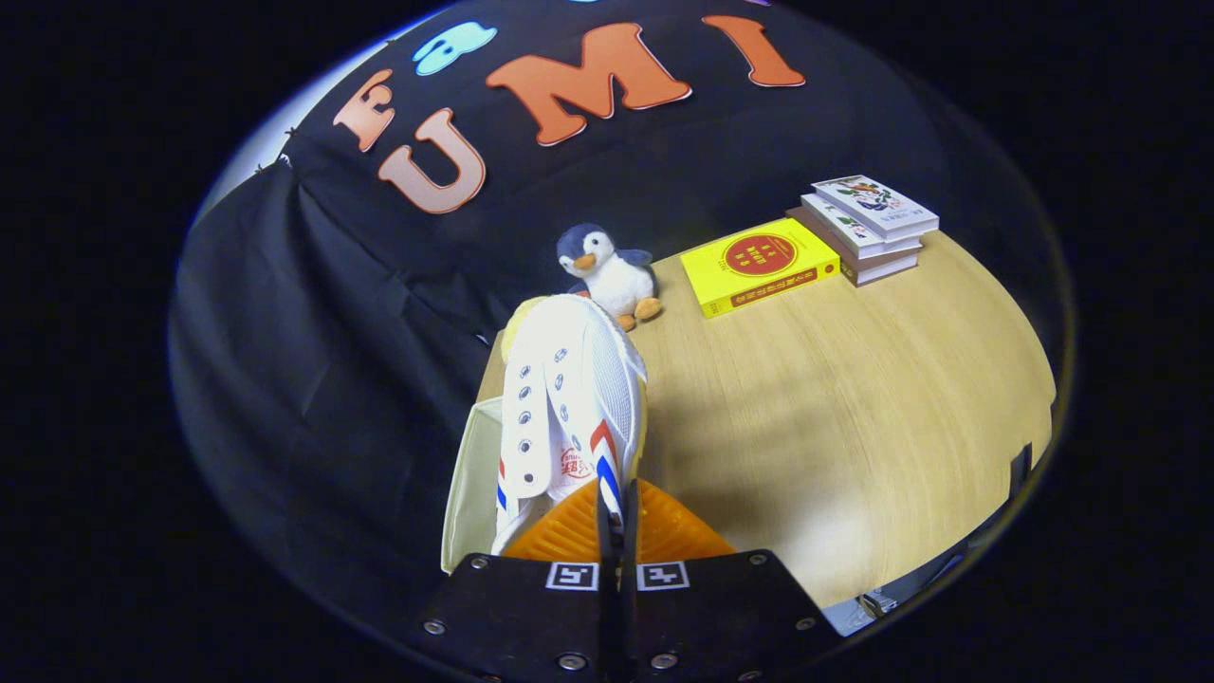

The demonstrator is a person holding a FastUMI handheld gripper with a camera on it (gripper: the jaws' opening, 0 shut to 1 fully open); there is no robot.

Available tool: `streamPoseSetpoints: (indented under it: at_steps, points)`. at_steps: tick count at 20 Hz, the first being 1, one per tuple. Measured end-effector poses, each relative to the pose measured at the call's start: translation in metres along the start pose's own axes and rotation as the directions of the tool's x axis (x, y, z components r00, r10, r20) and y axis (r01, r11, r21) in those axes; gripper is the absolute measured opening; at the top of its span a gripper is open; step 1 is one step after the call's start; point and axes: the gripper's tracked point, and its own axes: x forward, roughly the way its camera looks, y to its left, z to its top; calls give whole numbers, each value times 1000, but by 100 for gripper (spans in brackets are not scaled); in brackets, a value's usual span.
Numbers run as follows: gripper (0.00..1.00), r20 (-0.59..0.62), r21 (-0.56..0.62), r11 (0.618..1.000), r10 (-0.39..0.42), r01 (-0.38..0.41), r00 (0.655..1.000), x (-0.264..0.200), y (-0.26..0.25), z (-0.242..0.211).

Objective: Open the storage box then place both shoes into the box .Put the left shoe in first, then the right shoe, with the right side of both shoes facing outward in a uniform manner.

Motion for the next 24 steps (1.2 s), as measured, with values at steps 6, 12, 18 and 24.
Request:
streamPoseSetpoints:
  at_steps: [6, 12, 18, 24]
  points:
    - [0, -76, -3, 1000, 16, -16, 997, 37, 60, -34]
    - [0, -116, -29, 994, -106, 103, 988, 62, 48, -58]
    - [4, -135, 17, 989, -142, 146, 981, 80, 38, -68]
    - [76, -26, -51, 995, -82, 80, 996, 50, 66, -25]
